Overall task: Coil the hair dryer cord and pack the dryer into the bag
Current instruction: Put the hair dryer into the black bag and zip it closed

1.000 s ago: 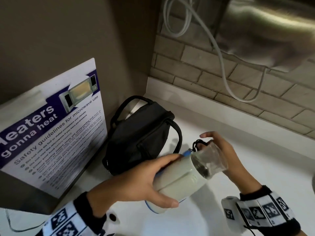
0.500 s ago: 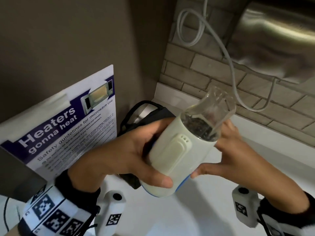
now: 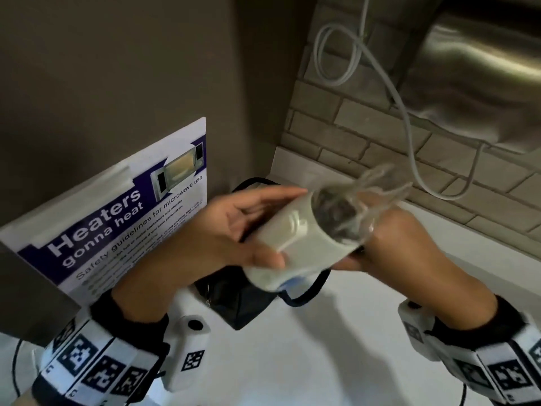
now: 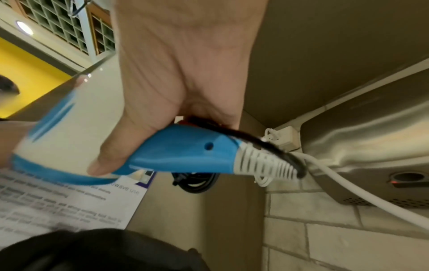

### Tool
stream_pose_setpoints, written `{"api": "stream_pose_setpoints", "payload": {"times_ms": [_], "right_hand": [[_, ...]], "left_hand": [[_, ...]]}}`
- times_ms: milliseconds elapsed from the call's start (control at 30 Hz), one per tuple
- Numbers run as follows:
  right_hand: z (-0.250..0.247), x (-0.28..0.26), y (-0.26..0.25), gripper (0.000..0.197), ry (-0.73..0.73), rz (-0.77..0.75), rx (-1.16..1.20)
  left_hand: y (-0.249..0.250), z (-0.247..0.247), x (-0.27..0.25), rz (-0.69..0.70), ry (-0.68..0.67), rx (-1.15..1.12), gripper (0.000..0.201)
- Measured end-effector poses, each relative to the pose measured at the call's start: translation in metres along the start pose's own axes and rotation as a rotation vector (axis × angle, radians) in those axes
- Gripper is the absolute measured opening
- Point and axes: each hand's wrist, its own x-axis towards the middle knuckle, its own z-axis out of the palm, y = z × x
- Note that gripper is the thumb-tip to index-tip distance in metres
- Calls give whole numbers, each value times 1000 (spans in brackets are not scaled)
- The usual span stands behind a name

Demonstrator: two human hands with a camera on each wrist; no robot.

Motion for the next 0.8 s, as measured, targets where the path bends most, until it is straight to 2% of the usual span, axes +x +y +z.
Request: {"api": "stream_pose_setpoints", "payload": {"times_ms": [100,167,233,300,367,467,533,600,667,733,800], "right_hand": [[2,7,20,41,-17,72,-75],[5,13,28,42,33,122,-143],[12,19,27,42,78,137,-224],[24,26,29,40,72,124,-332],[38,31,27,38,-4,83,-413],[56,34,20,23,-57,-94,-463],[66,34,18,17,-98,-242,-420],[74,36,16,22,-177,-333,-378],[79,40,12,25,-247,-368,-345],[87,44,7,27,-329,-369,-264],[100,46,2,34,-416,-368,-156]], "left_hand": [[-14,-10,3,91,321,109,43],[-35,-20,3,33,525,266,27],[-59,-28,2,-88,618,492,20],[-78,-29,-2,-213,604,802,26],[-88,-29,-5,-221,567,929,33],[-92,-38,-6,-181,502,665,38],[-95,-46,-5,-198,506,623,43],[-94,-47,-6,-210,506,587,26],[-96,-44,-6,-205,483,524,13],[-103,-44,-5,-177,459,477,11],[-111,-46,-3,-153,491,412,13]]}}
